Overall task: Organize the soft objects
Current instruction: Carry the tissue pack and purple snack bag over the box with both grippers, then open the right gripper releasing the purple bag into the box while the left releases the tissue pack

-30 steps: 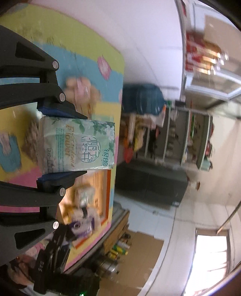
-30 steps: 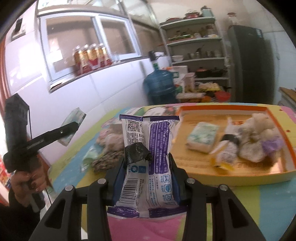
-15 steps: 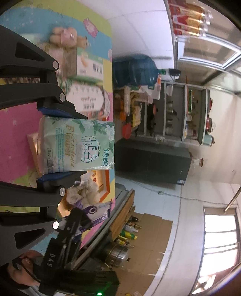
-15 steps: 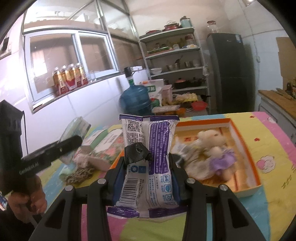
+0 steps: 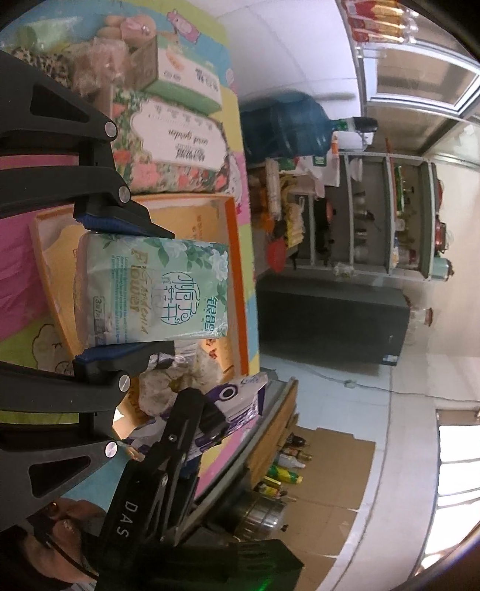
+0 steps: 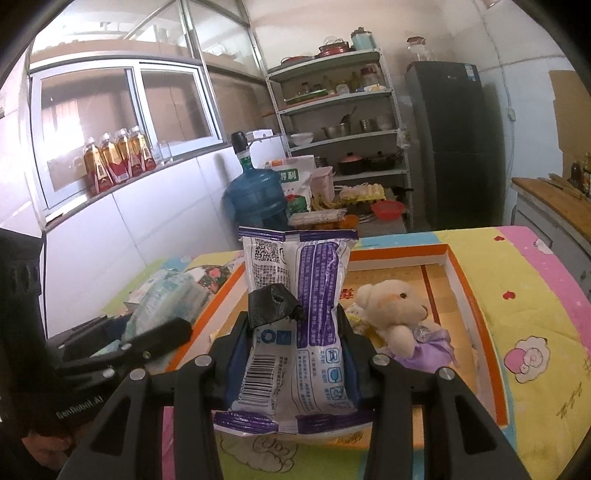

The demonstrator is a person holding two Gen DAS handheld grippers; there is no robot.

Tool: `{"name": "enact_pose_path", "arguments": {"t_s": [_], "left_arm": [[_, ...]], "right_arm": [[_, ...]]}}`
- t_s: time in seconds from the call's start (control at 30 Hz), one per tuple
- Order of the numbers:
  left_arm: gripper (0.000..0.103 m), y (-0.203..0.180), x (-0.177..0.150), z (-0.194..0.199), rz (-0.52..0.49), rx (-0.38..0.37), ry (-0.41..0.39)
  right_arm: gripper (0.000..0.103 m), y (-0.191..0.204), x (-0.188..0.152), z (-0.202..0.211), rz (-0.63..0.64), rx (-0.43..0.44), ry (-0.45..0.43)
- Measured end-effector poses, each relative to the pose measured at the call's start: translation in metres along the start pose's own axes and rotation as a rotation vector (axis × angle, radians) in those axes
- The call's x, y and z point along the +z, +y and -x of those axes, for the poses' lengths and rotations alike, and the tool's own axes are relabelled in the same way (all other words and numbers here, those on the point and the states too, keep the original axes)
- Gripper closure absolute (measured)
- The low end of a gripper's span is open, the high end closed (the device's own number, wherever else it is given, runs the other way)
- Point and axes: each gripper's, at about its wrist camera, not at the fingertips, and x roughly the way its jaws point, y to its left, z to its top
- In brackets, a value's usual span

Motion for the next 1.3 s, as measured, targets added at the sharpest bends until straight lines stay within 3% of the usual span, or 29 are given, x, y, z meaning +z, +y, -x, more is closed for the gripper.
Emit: {"name": "enact_pose_path", "arguments": {"t_s": [0.5, 0.73, 0.8, 0.9, 1.0, 1.3], "left_arm": [[0.054, -0.003, -0.008, -0.057, -0.024, -0.004, 0.132], [0.047, -0.002, -0.008, -0.062, -0.013, -0.029, 0.16], [0.039, -0.003, -0.008, -0.061, -0.015, -0.023, 0.156], [0.034, -0.002, -0.009, -0.054, -0.008, -0.029, 0.137], [0.032, -0.002, -0.008, -0.047, -0.005, -0.036, 0.121], [0.032, 0.001, -0.005, -0.011, -0.01, -0.025, 0.033]], "right_arm": [[0.059, -0.018, -0.003, -0.037, -0.011, -0.042, 0.079], [0.057, -0.021, -0.005, -0.042, -0.031, -0.028, 0.088], [0.055, -0.02, -0.005, -0.041, -0.032, -0.028, 0.081], [0.048, -0.021, -0.005, -0.036, -0.035, -0.025, 0.064], [0.041, -0.021, -0.004, -0.032, -0.042, -0.017, 0.051], [0.041, -0.016, -0.001, -0.011, -0.057, -0.006, -0.013]]}}
